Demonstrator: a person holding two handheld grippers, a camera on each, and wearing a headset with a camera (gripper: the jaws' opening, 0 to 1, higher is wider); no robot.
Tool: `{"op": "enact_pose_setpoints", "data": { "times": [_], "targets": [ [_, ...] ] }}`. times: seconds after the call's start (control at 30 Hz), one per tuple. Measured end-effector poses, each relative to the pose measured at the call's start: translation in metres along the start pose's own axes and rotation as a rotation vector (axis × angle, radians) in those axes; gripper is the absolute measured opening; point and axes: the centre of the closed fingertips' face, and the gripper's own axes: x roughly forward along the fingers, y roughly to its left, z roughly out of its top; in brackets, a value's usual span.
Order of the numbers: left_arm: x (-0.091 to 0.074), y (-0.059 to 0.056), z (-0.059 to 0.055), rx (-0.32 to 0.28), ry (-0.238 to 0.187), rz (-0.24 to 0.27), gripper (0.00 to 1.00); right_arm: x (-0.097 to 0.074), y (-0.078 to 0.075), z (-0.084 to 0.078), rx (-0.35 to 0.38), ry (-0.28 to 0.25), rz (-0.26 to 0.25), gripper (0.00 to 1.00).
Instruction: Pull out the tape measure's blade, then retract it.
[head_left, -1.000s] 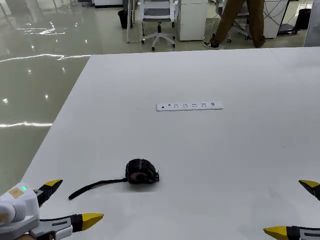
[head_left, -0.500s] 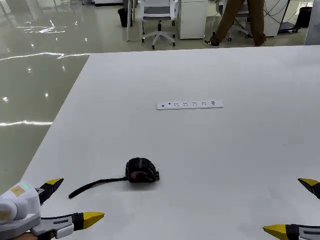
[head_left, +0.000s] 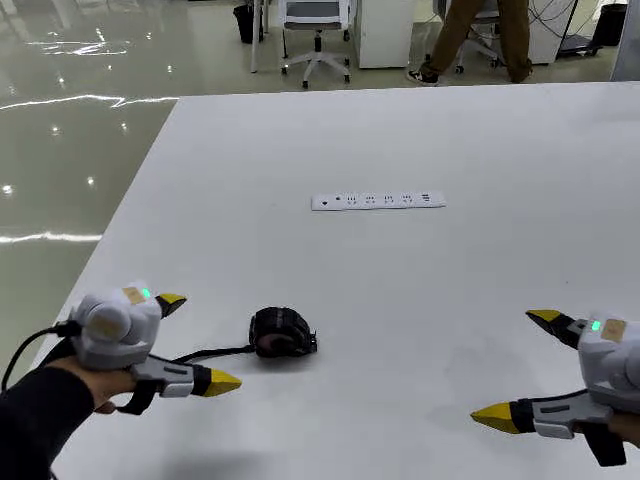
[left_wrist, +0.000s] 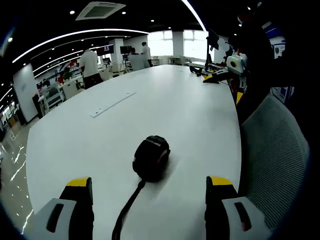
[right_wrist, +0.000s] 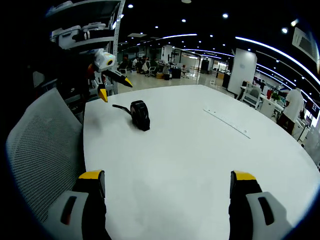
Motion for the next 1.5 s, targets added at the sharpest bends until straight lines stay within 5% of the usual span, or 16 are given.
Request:
{"op": "enact_pose_setpoints", "data": {
  "times": [0.17,0.27,0.3,0.43,0.5,0.53,0.57,0.6,1.03,1.17,1.5],
  "targets": [
    [0.042,-0.008,0.009,0.171,0.098,-0.103,0.81,0.032,-0.005,0.011,-0.029,0.013,0.051,1.00],
    [0.066,-0.005,0.007,0.124,0.125,-0.117,0.74,0.048,-0.004,0.018,-0.028,0.018,0.075,1.00],
    [0.072,-0.003,0.002,0.174,0.171,-0.131,0.70,0.056,-0.003,0.020,-0.030,0.021,0.089,1.00],
    [0.095,0.002,0.002,0.276,0.221,-0.133,0.57,0.085,0.007,0.030,-0.050,0.009,0.149,0.97],
    [0.101,0.001,0.002,0.383,0.251,-0.149,0.51,0.101,0.012,0.028,-0.058,0.035,0.181,0.96],
    [0.101,0.000,0.002,0.422,0.261,-0.168,0.44,0.107,0.014,0.029,-0.071,0.043,0.194,0.94],
    [0.101,-0.015,0.000,0.445,0.267,-0.272,0.34,0.113,0.016,0.029,-0.085,0.053,0.202,0.92],
    [0.100,-0.007,0.003,0.474,0.283,-0.239,0.33,0.121,0.020,0.030,-0.100,0.067,0.220,0.91],
    [0.099,-0.008,-0.001,0.435,0.282,-0.255,0.32,0.197,0.045,0.056,-0.242,0.130,0.367,0.58],
    [0.098,-0.008,-0.001,0.413,0.248,-0.258,0.32,0.212,0.052,0.054,-0.265,0.167,0.423,0.47],
    [0.100,-0.009,-0.001,0.416,0.254,-0.284,0.32,0.234,0.066,0.038,-0.352,0.246,0.492,0.26]
  ]
}}
